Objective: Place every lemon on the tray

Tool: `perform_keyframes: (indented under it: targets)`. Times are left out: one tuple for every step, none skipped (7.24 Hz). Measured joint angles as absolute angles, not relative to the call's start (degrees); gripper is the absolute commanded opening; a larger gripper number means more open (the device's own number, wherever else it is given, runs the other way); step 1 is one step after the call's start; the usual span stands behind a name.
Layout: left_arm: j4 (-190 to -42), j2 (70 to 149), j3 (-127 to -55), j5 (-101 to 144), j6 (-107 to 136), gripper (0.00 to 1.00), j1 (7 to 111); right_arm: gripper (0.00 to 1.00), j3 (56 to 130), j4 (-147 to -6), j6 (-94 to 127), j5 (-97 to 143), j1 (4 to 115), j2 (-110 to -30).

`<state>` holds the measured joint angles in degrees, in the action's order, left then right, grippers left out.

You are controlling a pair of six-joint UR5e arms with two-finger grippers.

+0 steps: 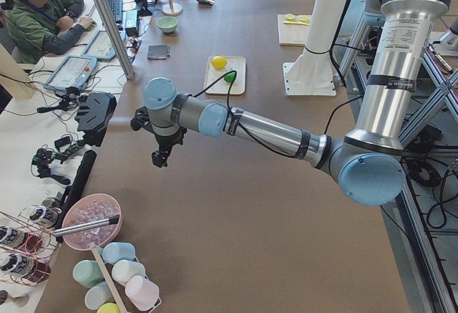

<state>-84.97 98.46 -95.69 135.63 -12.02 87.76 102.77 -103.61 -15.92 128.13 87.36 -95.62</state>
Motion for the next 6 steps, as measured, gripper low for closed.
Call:
perform_keyframes:
  targets:
    - [-85.1, 97.0, -94.6, 131.4, -12.7, 0.99, 88.4, 1.0, 102.8, -103.6, -15.9, 128.1, 87.4, -95.7]
    - [-87.3, 95.4, -94.0, 128.3, -12.9, 0.99, 88.6, 1.0, 102.8, -103.6, -15.9, 128.1, 87.4, -95.7]
    - [-88.7, 93.3, -93.7, 126.9, -12.9, 0.99, 88.7, 1.0, 102.8, -103.6, -15.9, 128.1, 87.4, -95.8]
    - [-89.2, 91.2, -94.1, 126.3, -12.9, 0.99, 88.7, 1.0, 102.9, -103.6, -15.9, 128.1, 87.4, -95.8]
    - [-89.5, 88.7, -95.7, 126.0, -13.0, 0.99, 88.7, 1.0, 102.9, -103.6, -15.9, 128.2, 87.4, -95.8]
    - [-89.7, 86.5, -98.0, 125.9, -13.2, 0.99, 88.7, 1.0, 102.9, -103.6, -15.9, 128.3, 87.4, -95.8]
